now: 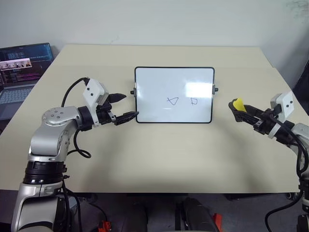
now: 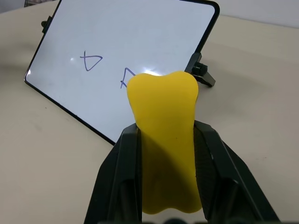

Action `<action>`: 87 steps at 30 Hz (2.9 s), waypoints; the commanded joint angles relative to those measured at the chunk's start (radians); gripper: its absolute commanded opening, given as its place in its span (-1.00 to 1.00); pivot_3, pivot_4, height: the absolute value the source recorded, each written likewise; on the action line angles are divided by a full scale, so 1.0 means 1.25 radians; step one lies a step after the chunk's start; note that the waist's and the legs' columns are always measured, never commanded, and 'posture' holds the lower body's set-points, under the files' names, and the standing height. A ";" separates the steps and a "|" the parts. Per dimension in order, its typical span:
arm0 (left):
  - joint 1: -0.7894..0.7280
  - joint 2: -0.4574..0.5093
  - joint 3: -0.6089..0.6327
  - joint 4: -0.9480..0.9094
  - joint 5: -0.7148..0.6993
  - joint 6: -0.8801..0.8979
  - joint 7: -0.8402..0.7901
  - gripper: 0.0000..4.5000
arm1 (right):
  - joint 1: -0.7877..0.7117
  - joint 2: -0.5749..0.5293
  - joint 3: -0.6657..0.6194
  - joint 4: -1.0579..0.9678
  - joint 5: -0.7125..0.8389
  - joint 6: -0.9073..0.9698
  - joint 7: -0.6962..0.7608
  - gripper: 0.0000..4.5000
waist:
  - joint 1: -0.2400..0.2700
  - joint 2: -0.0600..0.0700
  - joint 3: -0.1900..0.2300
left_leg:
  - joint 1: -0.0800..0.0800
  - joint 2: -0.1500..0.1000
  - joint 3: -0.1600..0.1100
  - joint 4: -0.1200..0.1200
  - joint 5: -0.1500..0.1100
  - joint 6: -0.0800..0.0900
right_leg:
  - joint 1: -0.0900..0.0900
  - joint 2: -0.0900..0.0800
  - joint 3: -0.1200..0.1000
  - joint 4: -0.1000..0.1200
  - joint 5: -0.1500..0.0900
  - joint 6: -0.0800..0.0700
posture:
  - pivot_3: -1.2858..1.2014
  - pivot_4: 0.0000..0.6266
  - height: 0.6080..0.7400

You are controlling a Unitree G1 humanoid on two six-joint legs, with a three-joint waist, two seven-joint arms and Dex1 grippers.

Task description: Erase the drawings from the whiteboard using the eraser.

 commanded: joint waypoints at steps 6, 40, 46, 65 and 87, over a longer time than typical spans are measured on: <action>-0.023 0.005 0.011 0.000 -0.004 -0.018 -0.001 1.00 | -0.018 -0.010 0.004 -0.010 0.018 -0.001 -0.001 -0.51 | 0.000 0.000 0.000 | 0.000 0.000 0.000 0.000 0.000 0.000 | 0.000 0.000 0.000 0.000 0.000 0.000 | 0.03 -0.52 1.00; -0.041 -0.010 0.005 0.013 0.001 -0.035 0.010 1.00 | -0.046 -0.038 0.067 0.016 -0.002 0.021 -0.014 -0.51 | 0.001 0.000 0.000 | 0.000 0.000 0.000 0.001 0.000 0.000 | 0.000 0.000 0.000 0.000 0.000 0.000 | 0.03 -0.52 1.00; -0.041 -0.010 0.000 0.008 0.000 -0.033 0.002 1.00 | -0.051 -0.037 0.070 0.011 0.001 0.025 -0.014 -0.51 | 0.000 0.000 0.000 | 0.000 0.000 0.000 0.001 0.000 0.000 | 0.000 0.000 0.000 0.000 0.000 0.000 | 0.03 -0.52 1.00; -0.044 -0.011 -0.007 0.016 0.007 -0.038 -0.001 1.00 | -0.200 0.058 0.178 -0.045 -0.012 0.053 -0.079 -0.51 | -0.002 0.000 0.000 | 0.001 0.000 0.000 0.001 0.000 0.000 | 0.000 0.000 0.000 0.001 0.000 0.000 | 0.03 -0.52 1.00; -0.025 -0.012 -0.006 -0.005 -0.001 -0.032 0.007 1.00 | -0.520 0.292 0.448 0.290 -0.313 -0.035 -0.197 -0.51 | -0.003 0.000 0.000 | 0.001 0.000 -0.001 0.001 0.000 0.000 | -0.001 0.000 -0.001 0.003 0.000 0.000 | 0.03 -0.52 1.00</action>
